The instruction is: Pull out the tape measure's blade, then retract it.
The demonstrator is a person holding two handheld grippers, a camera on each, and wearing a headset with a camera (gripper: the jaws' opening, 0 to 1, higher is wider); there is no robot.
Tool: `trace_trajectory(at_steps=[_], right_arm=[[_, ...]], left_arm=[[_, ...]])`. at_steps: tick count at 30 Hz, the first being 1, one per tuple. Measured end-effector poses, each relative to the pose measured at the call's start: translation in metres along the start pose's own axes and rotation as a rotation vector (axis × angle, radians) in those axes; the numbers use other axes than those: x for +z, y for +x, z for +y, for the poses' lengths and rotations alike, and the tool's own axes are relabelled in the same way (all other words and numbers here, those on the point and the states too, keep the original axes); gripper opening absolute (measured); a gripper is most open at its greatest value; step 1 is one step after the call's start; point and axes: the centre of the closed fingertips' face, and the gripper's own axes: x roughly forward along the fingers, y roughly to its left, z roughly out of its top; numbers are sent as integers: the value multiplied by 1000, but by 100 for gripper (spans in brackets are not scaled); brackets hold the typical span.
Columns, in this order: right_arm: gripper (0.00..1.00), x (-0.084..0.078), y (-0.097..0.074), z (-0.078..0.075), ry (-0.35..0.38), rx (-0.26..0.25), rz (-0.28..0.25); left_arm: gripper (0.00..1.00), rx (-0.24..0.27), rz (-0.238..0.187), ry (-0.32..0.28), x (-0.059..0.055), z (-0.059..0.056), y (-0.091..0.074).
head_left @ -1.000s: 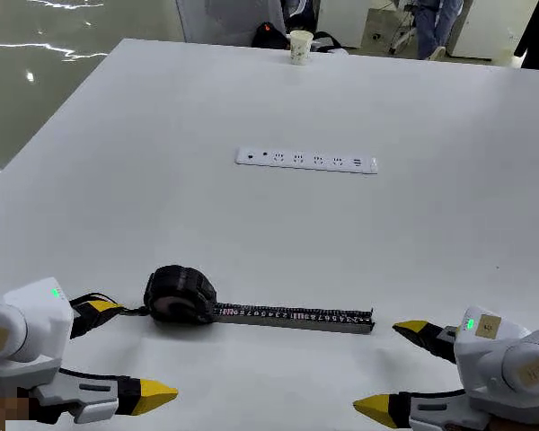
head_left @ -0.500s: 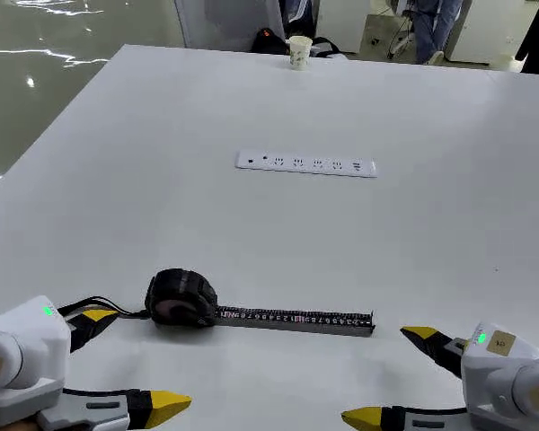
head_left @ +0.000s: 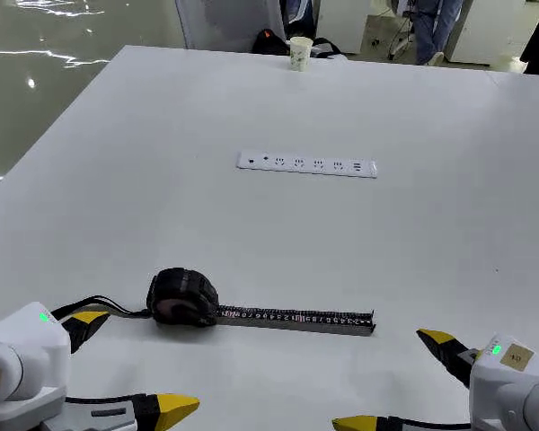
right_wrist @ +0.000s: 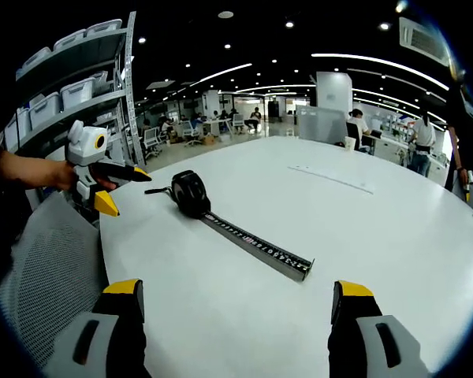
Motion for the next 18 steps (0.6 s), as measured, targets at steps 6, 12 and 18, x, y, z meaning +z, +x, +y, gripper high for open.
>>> trace_trajectory(at_steps=[6,12,18], right_arm=[[99,8,-2,9,16,-8,-18],[99,14,-2,13,23,-25,-27],[99,18,-3,18,37,-50,-32]], left_arm=[[99,7,-23,-15,3,-3,0],[99,24,-24,-29,2,-6,-1],[99,25,-27,-38,3,-18,0]])
